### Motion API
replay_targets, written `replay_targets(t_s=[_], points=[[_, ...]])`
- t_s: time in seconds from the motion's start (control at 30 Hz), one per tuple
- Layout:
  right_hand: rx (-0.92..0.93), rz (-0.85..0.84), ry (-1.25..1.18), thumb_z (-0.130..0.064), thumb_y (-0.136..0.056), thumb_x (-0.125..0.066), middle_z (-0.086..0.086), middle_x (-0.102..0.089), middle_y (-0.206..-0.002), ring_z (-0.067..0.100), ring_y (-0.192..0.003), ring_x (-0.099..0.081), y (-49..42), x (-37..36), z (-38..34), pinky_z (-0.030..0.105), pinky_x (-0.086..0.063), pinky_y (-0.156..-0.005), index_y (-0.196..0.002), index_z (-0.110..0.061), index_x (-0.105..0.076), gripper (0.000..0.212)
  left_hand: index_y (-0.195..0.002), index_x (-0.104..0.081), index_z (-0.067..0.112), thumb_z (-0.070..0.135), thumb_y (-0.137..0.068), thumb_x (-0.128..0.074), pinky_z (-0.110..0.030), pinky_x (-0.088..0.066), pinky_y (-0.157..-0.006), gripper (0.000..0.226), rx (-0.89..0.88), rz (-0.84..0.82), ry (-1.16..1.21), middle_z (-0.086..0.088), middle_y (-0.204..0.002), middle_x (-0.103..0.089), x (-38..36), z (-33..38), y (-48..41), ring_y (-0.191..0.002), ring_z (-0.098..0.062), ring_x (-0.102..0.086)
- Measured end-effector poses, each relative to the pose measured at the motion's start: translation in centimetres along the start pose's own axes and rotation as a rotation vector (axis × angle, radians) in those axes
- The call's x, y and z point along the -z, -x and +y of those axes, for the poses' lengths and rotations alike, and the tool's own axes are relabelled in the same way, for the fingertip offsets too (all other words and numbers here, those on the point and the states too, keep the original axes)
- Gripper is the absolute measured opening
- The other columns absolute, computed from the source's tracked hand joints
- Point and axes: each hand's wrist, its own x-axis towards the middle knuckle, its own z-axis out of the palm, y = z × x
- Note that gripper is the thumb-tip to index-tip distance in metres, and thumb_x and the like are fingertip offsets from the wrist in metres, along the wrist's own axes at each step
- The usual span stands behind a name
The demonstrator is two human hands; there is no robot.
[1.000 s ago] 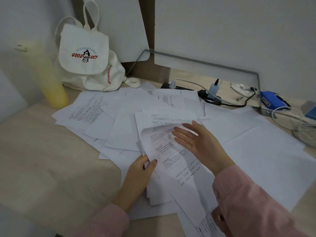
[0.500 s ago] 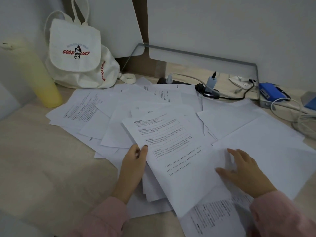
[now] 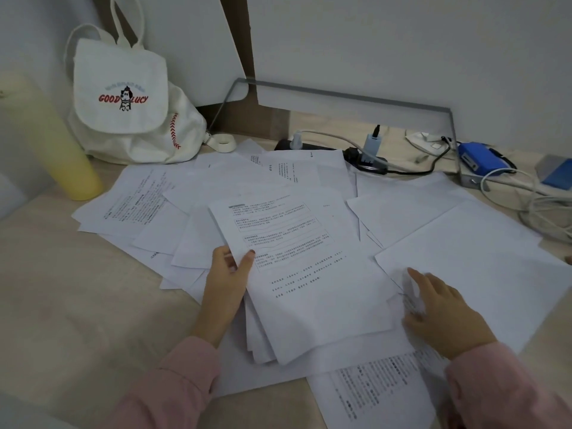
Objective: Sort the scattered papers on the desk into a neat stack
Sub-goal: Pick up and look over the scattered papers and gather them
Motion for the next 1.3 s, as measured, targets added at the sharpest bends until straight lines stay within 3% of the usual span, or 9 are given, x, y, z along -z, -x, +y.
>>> replay_targets(t_s=[0.1, 0.27, 0.43, 0.57, 0.7, 0.9, 1.1, 1.17, 1.3], points=[[0.006, 0.097, 0.08, -0.027, -0.093, -0.042, -0.003, -0.03, -0.149, 0.018, -0.131, -0.038, -0.3, -0.1, 0.4, 0.029, -0.045, -0.091, -0.146, -0.021, -0.015, 0.06, -0.125, -0.037, 0.022, 0.008, -0.088, -0.056, -0.024, -0.043, -0.082, 0.044, -0.036, -0.082, -0.013, 0.019, -0.099, -0.053, -0.3, 0.0, 0.5, -0.092, -0.004, -0.054], [-0.02, 0.227, 0.031, -0.023, -0.095, -0.04, 0.001, -0.053, -0.133, 0.022, -0.112, -0.055, -0.6, -0.5, 0.9, 0.029, -0.042, -0.071, -0.13, -0.016, -0.047, 0.036, -0.139, -0.034, 0.021, -0.004, -0.09, -0.044, -0.026, -0.042, -0.096, 0.056, -0.093, -0.19, -0.053, 0.008, -0.123, -0.054, -0.3, 0.0, 1.2, -0.111, -0.007, -0.053], [-0.02, 0.215, -0.002, -0.042, -0.092, -0.045, -0.001, -0.051, -0.133, 0.02, -0.117, -0.051, -0.3, -0.4, 1.0, 0.031, -0.046, -0.082, -0.134, -0.019, -0.04, 0.048, -0.132, -0.041, 0.026, -0.007, -0.089, -0.038, -0.001, -0.045, -0.072, 0.054, -0.11, -0.25, -0.039, 0.019, -0.117, -0.057, -0.1, 0.0, 1.4, -0.093, 0.018, -0.056], [0.017, 0.221, 0.078, -0.023, -0.092, -0.042, 0.005, -0.055, -0.12, 0.022, -0.103, -0.053, -0.4, -0.5, 0.7, 0.03, -0.046, -0.07, -0.135, -0.016, -0.035, 0.044, -0.133, -0.039, 0.027, 0.01, -0.085, -0.044, -0.024, -0.049, -0.088, 0.051, -0.09, -0.231, -0.08, 0.012, -0.121, -0.06, -0.1, -0.6, 1.7, -0.109, -0.007, -0.059], [0.0, 0.232, 0.059, -0.018, -0.092, -0.04, 0.008, -0.057, -0.119, 0.026, -0.101, -0.056, -0.6, -0.1, 0.8, 0.032, -0.046, -0.073, -0.136, -0.014, -0.034, 0.045, -0.139, -0.031, 0.031, 0.011, -0.087, -0.045, -0.04, -0.048, -0.097, 0.057, -0.087, -0.232, -0.085, 0.006, -0.126, -0.06, 0.1, -0.9, 1.8, -0.109, -0.013, -0.059], [-0.098, 0.464, -0.433, -0.003, -0.087, -0.045, 0.018, -0.066, -0.087, 0.032, -0.064, -0.054, -0.2, 3.2, -0.1, 0.031, -0.038, -0.055, -0.12, -0.012, -0.055, 0.036, -0.14, -0.031, 0.024, -0.005, -0.092, -0.042, 0.001, -0.044, -0.07, 0.057, -0.049, -0.218, 0.003, -0.004, -0.127, -0.055, 0.2, -0.5, 2.2, -0.105, -0.012, -0.056], [0.134, 0.297, -1.24, 0.0, -0.088, -0.043, -0.004, -0.073, -0.077, 0.017, -0.066, -0.065, 1.9, 9.4, -4.5, 0.032, -0.051, -0.063, -0.095, -0.028, -0.065, 0.037, -0.133, -0.045, 0.014, 0.0, -0.093, -0.044, -0.007, -0.047, -0.069, 0.042, -0.04, -0.196, -0.031, -0.009, -0.12, -0.06, 0.4, -0.6, 2.3, -0.107, -0.013, -0.059], [0.23, 0.2, -1.496, 0.001, -0.089, -0.04, -0.002, -0.073, -0.084, 0.013, -0.069, -0.067, 2.0, 11.0, -5.0, 0.027, -0.056, -0.062, -0.102, -0.025, -0.066, 0.039, -0.128, -0.049, 0.013, -0.001, -0.093, -0.043, -0.001, -0.044, -0.065, 0.038, -0.033, -0.214, -0.005, 0.003, -0.112, -0.058, 0.4, -0.3, 2.5, -0.093, 0.004, -0.056], [0.273, 0.132, -1.686, -0.001, -0.089, -0.036, 0.005, -0.071, -0.103, 0.017, -0.081, -0.066, 0.7, 11.5, -4.5, 0.028, -0.056, -0.068, -0.119, -0.017, -0.06, 0.042, -0.116, -0.055, 0.015, 0.001, -0.093, -0.045, 0.002, -0.041, -0.062, 0.029, -0.022, -0.22, -0.003, 0.011, -0.103, -0.059, 0.6, -0.1, 2.6, -0.087, 0.006, -0.054]])
